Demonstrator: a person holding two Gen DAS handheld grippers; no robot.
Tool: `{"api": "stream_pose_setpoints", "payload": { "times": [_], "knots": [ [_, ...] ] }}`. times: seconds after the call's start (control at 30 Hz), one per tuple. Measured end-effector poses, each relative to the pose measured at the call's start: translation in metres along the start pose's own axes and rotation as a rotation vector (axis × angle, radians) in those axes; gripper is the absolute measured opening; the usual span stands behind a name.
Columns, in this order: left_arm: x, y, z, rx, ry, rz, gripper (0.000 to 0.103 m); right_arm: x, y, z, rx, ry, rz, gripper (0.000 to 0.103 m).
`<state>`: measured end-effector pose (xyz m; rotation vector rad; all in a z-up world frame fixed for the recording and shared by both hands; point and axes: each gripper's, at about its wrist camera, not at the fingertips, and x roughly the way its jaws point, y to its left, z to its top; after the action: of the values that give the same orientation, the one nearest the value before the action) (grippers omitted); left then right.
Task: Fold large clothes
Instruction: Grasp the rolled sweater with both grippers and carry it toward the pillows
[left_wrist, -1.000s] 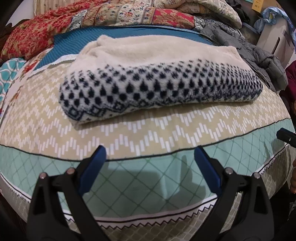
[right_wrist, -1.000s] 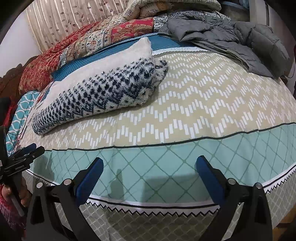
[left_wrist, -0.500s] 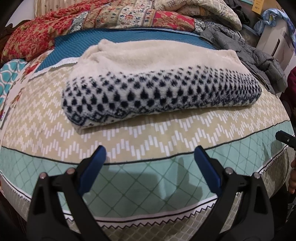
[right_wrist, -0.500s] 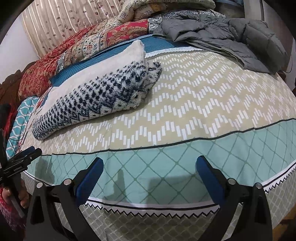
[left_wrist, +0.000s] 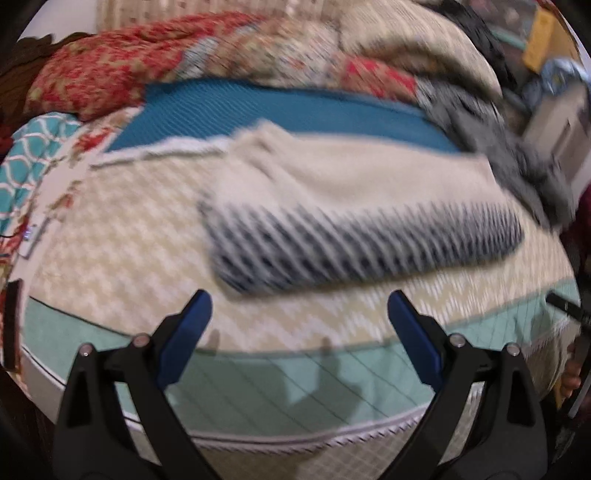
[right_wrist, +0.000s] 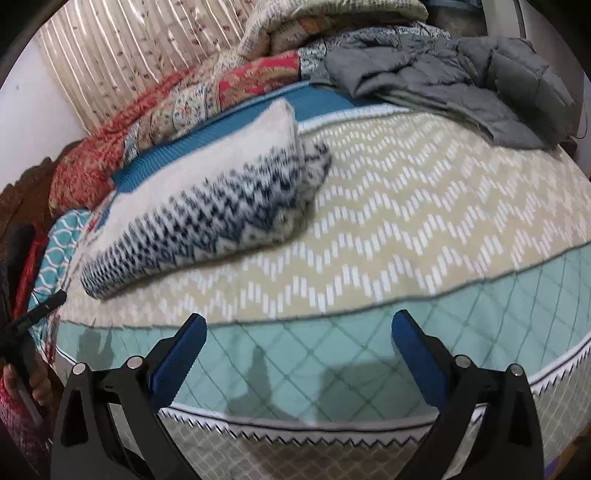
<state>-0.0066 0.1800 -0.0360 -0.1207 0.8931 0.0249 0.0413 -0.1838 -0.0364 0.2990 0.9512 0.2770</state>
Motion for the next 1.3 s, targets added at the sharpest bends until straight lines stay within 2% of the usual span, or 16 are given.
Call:
{"api": "stream_pose_setpoints", "payload": {
  "times": [0.1,0.23,0.33,0.47,0.63,0.67,0.7,0.73,0.77,0.83,0.9,1.0,1.1,1.2,1.27,1.3],
  "knots": [
    [-0.007,0.034,0.032,-0.037,-0.033,0.033,0.096,-0.002,-0.003,0.026,0.031,-0.019,0.067,0.092],
    [0.02,0.068,0.067,-0.053,-0.003,-0.028,0.097,0.023,-0.013,0.066,0.089,0.023,0.18,0.093],
    [0.067,0.084,0.083,-0.063,0.074,-0.057,0.097,0.062,-0.026,0.093,0.149,0.075,0.209,0.093],
    [0.137,0.104,0.085,-0.185,0.22,-0.2,0.097,0.119,-0.039,0.117,0.25,0.159,0.281,0.093],
    [0.17,0.095,0.076,-0.243,0.249,-0.217,0.097,0.153,0.004,0.135,0.166,0.193,0.287,0.094],
    [0.169,0.087,0.076,-0.257,0.267,-0.323,0.097,0.16,0.025,0.135,0.117,0.219,0.285,0.092],
    [0.166,0.079,0.075,-0.286,0.281,-0.423,0.095,0.164,0.042,0.134,0.062,0.238,0.272,0.075],
    [0.161,0.07,0.075,-0.294,0.265,-0.454,0.081,0.166,0.057,0.133,0.026,0.256,0.269,0.044],
    [0.154,0.056,0.078,-0.238,0.242,-0.426,0.07,0.167,0.067,0.134,0.02,0.271,0.28,0.04],
    [0.145,0.036,0.087,-0.131,0.228,-0.379,0.032,0.159,0.093,0.146,-0.034,0.26,0.267,0.032],
    [0.124,0.046,0.105,-0.156,0.172,-0.426,0.027,0.143,0.122,0.166,-0.089,0.211,0.302,0.031],
    [0.077,0.083,0.141,-0.179,0.038,-0.434,0.026,0.111,0.183,0.212,-0.171,0.095,0.389,0.03],
    [0.017,0.138,0.187,-0.183,-0.141,-0.325,0.026,0.097,0.263,0.263,-0.274,-0.004,0.452,0.03],
    [-0.015,0.209,0.222,-0.228,-0.245,-0.153,0.029,0.128,0.342,0.305,-0.349,-0.053,0.465,0.033],
    [-0.011,0.249,0.235,-0.267,-0.267,-0.033,0.038,0.176,0.381,0.32,-0.334,-0.028,0.457,0.036],
    [-0.001,0.268,0.239,-0.295,-0.268,0.042,0.057,0.202,0.394,0.322,-0.319,-0.015,0.446,0.044]
  ]
}}
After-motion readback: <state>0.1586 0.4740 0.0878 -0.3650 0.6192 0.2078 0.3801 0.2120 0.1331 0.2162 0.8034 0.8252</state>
